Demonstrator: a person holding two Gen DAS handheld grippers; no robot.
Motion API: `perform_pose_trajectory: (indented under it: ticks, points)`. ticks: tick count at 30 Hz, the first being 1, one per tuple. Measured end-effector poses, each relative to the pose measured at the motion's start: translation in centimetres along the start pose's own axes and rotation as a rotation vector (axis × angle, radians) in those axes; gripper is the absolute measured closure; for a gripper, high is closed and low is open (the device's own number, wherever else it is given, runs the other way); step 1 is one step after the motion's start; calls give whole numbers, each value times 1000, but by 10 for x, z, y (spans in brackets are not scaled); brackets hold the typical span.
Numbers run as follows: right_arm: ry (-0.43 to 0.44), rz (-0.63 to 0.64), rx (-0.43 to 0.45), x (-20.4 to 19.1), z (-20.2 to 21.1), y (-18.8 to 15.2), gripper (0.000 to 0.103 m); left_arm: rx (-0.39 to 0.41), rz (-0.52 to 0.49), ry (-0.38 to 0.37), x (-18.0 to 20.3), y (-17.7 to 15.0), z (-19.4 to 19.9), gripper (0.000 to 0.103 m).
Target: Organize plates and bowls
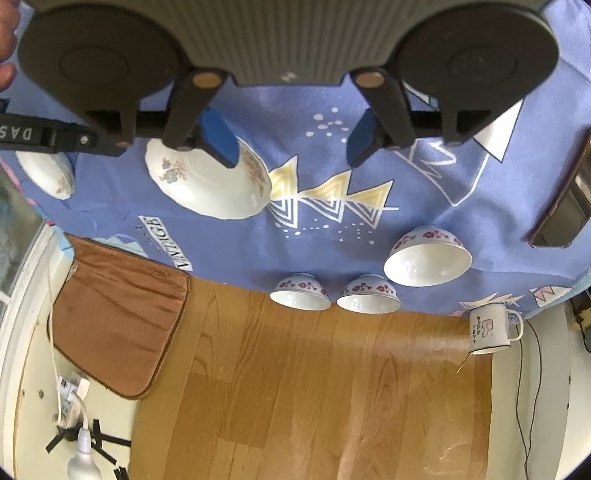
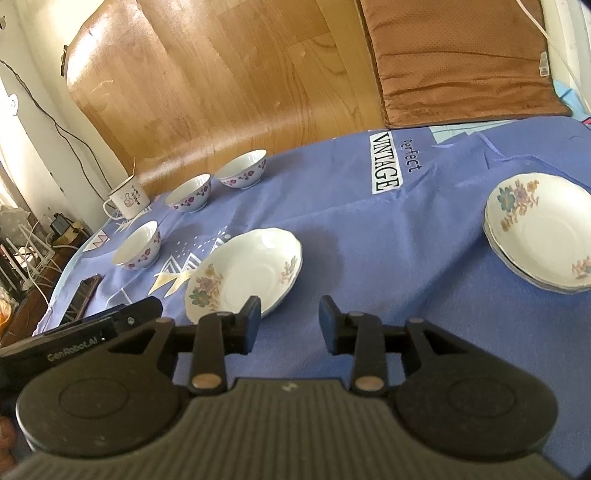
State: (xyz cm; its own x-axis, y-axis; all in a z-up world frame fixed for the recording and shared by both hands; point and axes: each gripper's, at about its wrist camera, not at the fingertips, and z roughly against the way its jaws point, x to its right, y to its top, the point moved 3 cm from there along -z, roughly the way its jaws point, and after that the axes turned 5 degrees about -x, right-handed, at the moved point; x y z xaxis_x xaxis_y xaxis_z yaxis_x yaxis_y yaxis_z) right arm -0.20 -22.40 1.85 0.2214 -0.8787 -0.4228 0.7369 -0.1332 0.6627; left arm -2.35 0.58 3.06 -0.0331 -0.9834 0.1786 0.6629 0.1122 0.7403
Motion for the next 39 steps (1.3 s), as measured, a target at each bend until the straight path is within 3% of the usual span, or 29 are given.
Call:
perform_pose_trajectory:
  ticks: [6,16,22,39]
  points:
    - [3,15,5,-6,4,-5,65,47,13,-6,-2,-3,11,13]
    - [21,-2,3,-11,17,-13,64,36,0,-39,6,-8,21,12]
    - [18,-10,5,-10,18,-14,64,12,-50,-23,15,-11,18,13]
    - [10,-34,13,-4,12,-18,64,-35,-64,41,10,-13,3,16]
